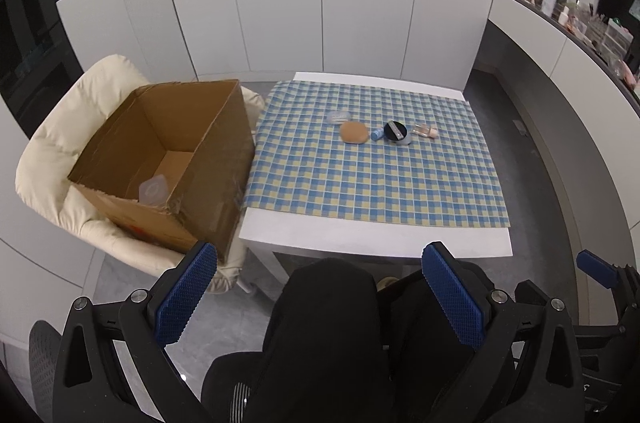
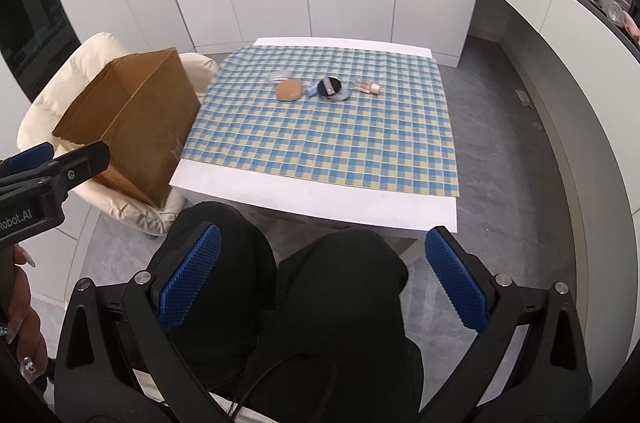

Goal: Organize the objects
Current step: 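Move both grippers over the cosmetics on the checked tablecloth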

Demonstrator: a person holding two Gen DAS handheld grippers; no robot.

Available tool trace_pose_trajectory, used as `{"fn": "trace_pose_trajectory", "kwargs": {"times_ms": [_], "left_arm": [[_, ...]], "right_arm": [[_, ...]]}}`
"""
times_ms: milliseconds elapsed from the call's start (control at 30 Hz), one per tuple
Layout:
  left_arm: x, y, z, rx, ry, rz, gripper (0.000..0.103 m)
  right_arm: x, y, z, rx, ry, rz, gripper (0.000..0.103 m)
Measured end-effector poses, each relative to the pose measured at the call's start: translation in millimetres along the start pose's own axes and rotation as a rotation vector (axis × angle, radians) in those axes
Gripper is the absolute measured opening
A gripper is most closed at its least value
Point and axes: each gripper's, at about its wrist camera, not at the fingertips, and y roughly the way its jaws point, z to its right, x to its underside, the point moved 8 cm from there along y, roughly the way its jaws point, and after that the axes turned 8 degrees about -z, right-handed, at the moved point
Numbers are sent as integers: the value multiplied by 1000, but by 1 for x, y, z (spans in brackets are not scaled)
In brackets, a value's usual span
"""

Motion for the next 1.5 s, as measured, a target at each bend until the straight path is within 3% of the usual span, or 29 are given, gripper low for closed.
{"fn": "trace_pose_trajectory", "kwargs": {"times_ms": [700,1000,1200,1500], "left_arm": [[-44,36,6,-11,21,-32,102],[-81,62,15,-45,41,-6,102],[-105,88,20,-92,60,3,102],[-130,131,21,-92,55,2,102]], "right_arm": [[-34,40,15,9,37,-23,103],[-66,72,34,-13,91,-27,103],[-97,100,51,18,130,-3,103],[-136,143,60,45,126,6,103]]}}
